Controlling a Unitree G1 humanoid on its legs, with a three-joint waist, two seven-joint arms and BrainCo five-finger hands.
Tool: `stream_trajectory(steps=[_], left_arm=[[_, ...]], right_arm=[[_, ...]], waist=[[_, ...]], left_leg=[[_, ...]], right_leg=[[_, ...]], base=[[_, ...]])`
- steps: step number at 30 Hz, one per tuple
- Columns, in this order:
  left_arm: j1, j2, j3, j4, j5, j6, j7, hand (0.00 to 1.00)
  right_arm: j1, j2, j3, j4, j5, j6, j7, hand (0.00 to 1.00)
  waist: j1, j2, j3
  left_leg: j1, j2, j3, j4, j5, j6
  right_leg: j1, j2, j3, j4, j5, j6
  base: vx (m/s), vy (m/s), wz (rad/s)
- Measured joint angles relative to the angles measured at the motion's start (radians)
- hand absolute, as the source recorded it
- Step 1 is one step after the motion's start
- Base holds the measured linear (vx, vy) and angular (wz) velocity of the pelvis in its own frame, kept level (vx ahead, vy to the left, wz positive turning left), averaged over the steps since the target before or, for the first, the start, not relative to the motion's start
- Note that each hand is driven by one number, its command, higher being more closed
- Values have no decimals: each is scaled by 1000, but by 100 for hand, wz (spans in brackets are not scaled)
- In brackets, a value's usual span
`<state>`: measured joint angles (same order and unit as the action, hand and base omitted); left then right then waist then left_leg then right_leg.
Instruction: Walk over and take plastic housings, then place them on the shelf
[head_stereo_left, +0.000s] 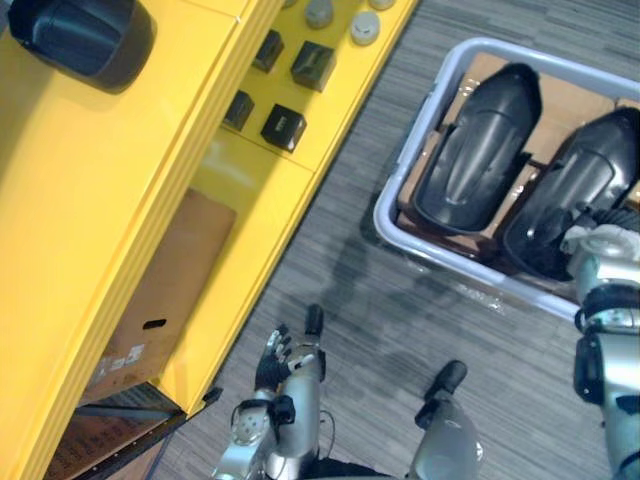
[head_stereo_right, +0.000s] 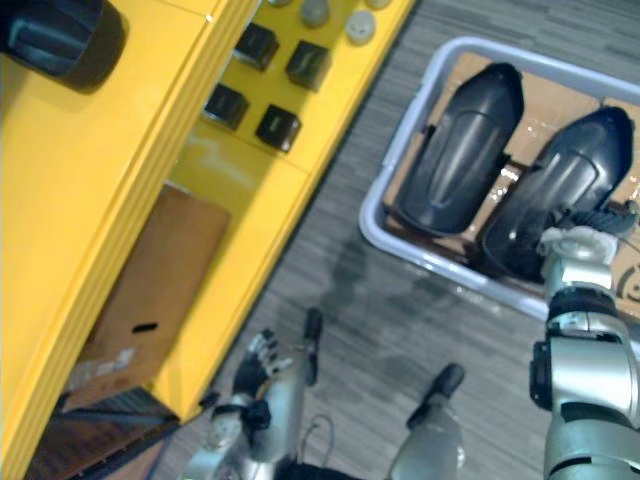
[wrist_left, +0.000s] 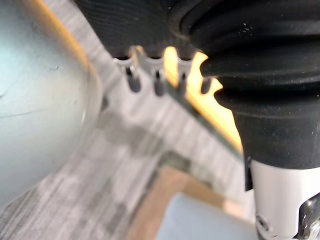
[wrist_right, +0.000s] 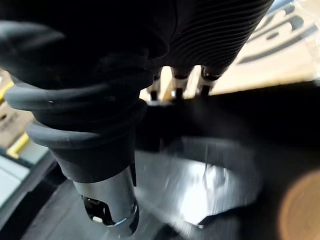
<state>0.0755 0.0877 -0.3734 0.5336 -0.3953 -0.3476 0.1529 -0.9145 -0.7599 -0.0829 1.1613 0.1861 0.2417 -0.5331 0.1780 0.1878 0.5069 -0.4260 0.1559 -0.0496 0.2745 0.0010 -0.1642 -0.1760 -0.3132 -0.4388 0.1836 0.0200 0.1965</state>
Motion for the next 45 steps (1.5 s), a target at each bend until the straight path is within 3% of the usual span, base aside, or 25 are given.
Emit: stream_trajectory(steps=[9, 14, 15, 21, 23, 28, 33, 40, 45], left_arm=[[0, -12, -5, -6, -29, -1, 24, 0], [7, -14, -4, -18, -38, 0, 58, 0], [11, -14, -2, -28, -38, 0, 66, 0], [46, -14, 49, -85, -40, -3, 72, 0], [56, -13, 95, -118, -70, -8, 72, 0], [86, -6, 167, -230, -78, -21, 70, 0], [93, 51, 231, -348, -63, -20, 63, 0], [53, 86, 284, -527, 13, -18, 55, 0], [-85, 169, 273, -546, 36, 54, -40, 0]], right_arm=[[-57, -22, 5, 66, -297, 196, 45, 100], [-49, -22, 5, 104, -338, 207, 74, 100], [-42, -22, 4, 112, -340, 206, 72, 100], [33, -18, 2, 85, -309, 68, -13, 100], [89, -2, 3, 7, -310, 51, -36, 100], [175, 32, 3, -186, -321, 17, -82, 100], [277, 116, 4, -365, -371, -1, -99, 100], [304, 127, 6, -487, -462, -11, -101, 100], [299, 132, 47, -530, -540, -30, -95, 100]], waist=[[1, 1, 0], [0, 1, 0], [0, 1, 0], [-7, -1, 0], [-17, -10, 6], [-42, -46, 11], [-58, -138, -2], [-69, -152, -9], [-92, -167, -39]], left_leg=[[6, -12, -24, -25, 18, -1], [19, -13, -25, -49, 35, -1], [29, -13, -25, -65, 45, -2], [62, -10, -20, -115, 75, -3], [102, -9, -16, -146, 87, -4], [166, -1, 8, -220, 118, -7], [244, 5, 48, -270, 128, -8], [279, 5, 70, -275, 129, -6], [286, 9, 102, -288, 137, -3]], right_leg=[[-3, -18, -24, 46, -29, 0], [-2, -20, -26, 57, -38, -1], [1, -21, -27, 57, -39, -1], [11, -21, -25, 58, -39, -3], [36, -20, -25, 54, -39, -3], [60, -15, -17, 40, -39, -3], [95, -12, 9, 24, -36, -1], [114, -11, 31, 16, -29, -1], [109, -2, 57, -26, 8, -1]], base=[[-15, -14, 10], [-47, -20, 3], [-70, -34, 1], [-55, -20, -1], [-40, -24, -3], [-30, -29, -10], [16, -23, -17], [-45, -8, -9], [-48, 0, -15]])
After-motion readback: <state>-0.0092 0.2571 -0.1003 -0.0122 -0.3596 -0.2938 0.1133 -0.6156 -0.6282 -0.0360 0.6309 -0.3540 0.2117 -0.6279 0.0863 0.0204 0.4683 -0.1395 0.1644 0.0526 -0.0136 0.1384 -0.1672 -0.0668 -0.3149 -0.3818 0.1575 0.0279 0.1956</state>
